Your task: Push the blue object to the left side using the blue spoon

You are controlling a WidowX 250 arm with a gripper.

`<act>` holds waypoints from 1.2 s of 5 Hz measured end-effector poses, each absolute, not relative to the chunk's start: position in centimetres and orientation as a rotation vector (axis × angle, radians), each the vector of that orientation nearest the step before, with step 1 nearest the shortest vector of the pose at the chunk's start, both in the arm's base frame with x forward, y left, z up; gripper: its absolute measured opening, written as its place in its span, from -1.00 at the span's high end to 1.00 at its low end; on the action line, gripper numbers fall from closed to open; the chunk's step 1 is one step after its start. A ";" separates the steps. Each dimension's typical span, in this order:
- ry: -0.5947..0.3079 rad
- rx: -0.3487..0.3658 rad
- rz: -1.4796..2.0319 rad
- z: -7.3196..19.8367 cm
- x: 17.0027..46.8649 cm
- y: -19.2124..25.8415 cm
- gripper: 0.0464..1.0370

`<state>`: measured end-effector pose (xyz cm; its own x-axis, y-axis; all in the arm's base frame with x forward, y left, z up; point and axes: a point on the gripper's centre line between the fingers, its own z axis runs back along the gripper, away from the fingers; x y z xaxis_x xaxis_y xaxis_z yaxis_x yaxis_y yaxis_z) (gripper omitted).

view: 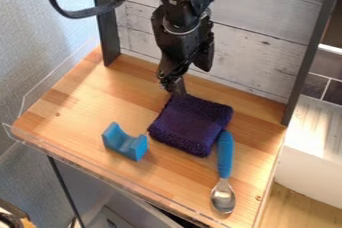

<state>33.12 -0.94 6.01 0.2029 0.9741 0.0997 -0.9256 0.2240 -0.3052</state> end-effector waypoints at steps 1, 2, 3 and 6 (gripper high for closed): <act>-0.264 -0.168 1.340 5.0 32.8 -0.9 -0.92; -0.195 -0.111 1.298 3.7 32.0 -1.5 -0.92; -0.192 -0.094 1.184 3.4 31.8 -3.1 -0.92; -0.123 -0.025 0.679 -0.3 28.5 -7.6 -0.92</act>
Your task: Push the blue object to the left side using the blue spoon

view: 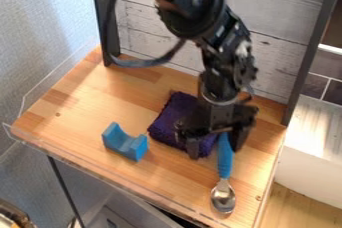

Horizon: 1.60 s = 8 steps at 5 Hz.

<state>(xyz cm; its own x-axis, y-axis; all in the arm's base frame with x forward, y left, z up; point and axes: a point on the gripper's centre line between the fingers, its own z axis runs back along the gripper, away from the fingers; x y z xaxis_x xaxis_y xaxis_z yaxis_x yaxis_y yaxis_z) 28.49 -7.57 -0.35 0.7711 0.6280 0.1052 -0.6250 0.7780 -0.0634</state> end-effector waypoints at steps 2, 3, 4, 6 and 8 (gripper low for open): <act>-0.106 0.001 0.578 -3.0 27.9 -9.3 -0.92; -0.100 0.024 0.566 -4.1 28.2 -9.3 -0.92; -0.102 0.043 0.567 -4.6 28.4 -9.3 -0.82; -0.196 0.054 0.585 -4.8 28.5 -9.8 0.34; -0.211 0.054 0.589 -4.8 28.2 -9.8 0.43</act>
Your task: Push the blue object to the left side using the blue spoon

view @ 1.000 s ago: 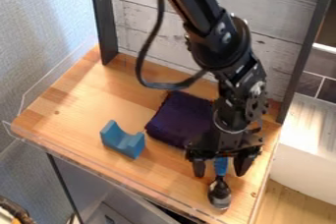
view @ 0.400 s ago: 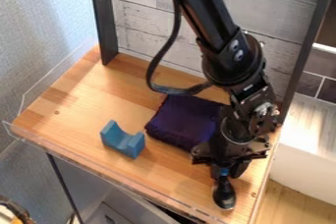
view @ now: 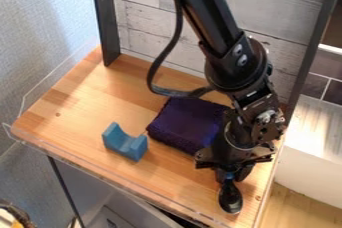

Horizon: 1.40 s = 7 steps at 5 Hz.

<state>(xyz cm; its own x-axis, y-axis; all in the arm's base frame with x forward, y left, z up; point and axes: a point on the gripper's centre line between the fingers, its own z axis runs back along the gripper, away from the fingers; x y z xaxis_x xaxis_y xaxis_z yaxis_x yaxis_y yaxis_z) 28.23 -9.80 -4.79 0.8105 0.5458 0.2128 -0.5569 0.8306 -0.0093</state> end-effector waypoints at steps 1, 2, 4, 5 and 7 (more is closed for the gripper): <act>-0.196 0.056 0.580 -4.6 27.7 -9.7 0.43; -0.200 -0.006 0.522 -2.9 27.6 -10.5 0.43; -0.131 -0.121 0.610 1.1 26.7 -10.2 0.43; -0.057 -0.140 0.802 1.9 26.0 -9.1 0.43; 0.083 -0.103 1.167 0.4 23.0 -4.2 0.43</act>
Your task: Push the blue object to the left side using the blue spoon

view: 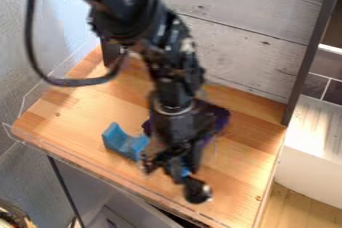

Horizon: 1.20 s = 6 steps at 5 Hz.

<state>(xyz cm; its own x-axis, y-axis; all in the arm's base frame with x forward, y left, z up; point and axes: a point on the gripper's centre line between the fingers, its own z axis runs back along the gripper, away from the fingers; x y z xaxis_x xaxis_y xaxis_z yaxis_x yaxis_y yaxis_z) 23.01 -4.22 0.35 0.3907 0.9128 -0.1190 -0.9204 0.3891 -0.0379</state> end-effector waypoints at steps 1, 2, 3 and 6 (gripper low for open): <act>0.095 -0.160 1.268 0.0 22.9 -2.0 0.43; 0.111 -0.139 1.276 -0.7 22.7 -1.5 0.43; 0.123 -0.128 1.318 -1.4 22.5 -0.5 0.43; 0.104 -0.100 1.470 -1.5 23.1 3.9 0.43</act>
